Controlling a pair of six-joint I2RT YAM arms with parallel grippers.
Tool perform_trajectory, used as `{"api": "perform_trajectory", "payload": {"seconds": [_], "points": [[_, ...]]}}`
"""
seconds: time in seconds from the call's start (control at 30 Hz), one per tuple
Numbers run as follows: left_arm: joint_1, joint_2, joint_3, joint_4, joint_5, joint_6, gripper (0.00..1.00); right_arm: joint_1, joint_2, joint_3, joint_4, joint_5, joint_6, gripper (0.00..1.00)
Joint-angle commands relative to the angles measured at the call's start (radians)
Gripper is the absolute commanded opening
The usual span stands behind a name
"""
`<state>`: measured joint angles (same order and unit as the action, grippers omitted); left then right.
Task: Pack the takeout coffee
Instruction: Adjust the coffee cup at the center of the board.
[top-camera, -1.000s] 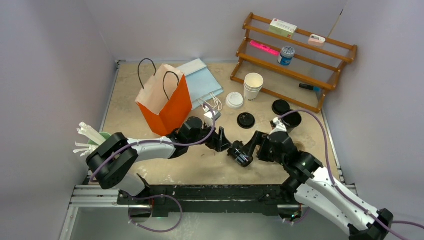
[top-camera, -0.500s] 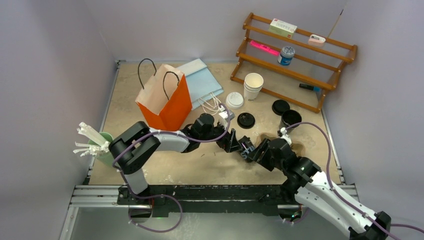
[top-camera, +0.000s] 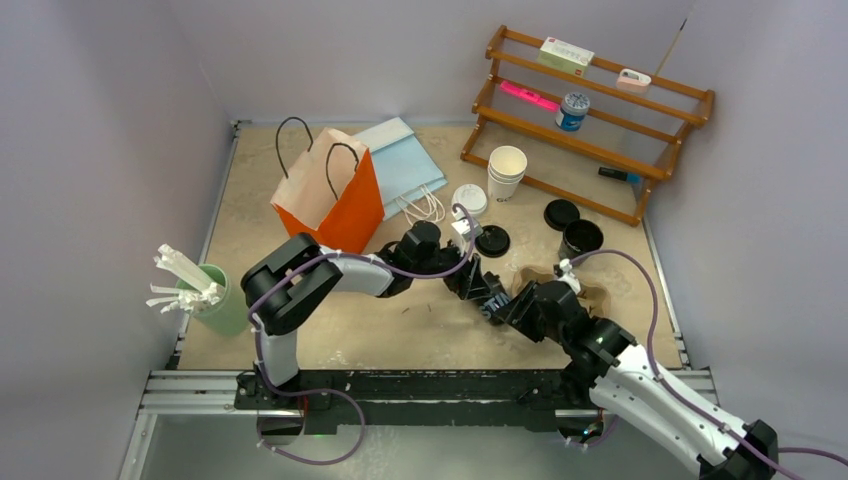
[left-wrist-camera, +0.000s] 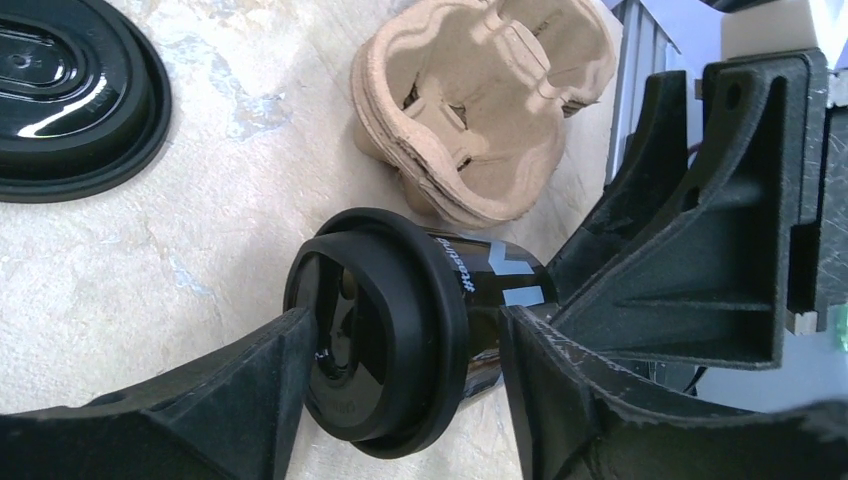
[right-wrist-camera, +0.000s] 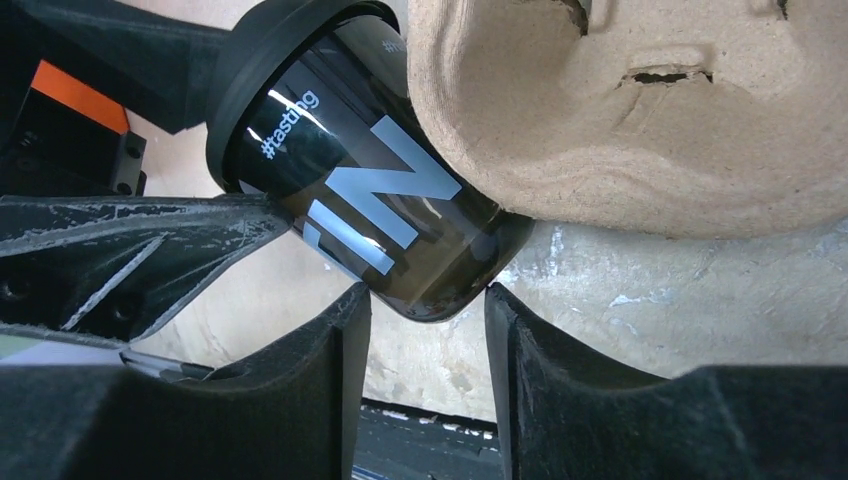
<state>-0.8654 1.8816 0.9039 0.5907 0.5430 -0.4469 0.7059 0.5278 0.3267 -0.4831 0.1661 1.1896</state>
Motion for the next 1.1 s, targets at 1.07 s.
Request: {"api": "perform_trajectory", "payload": {"seconds": [1.07], "points": [[-0.274,-0.207,0.303,-0.949,-1.081,0.357,0.43,0.001,0.305,-0.14,0.778,-0.154,-0.255,0.53]]}}
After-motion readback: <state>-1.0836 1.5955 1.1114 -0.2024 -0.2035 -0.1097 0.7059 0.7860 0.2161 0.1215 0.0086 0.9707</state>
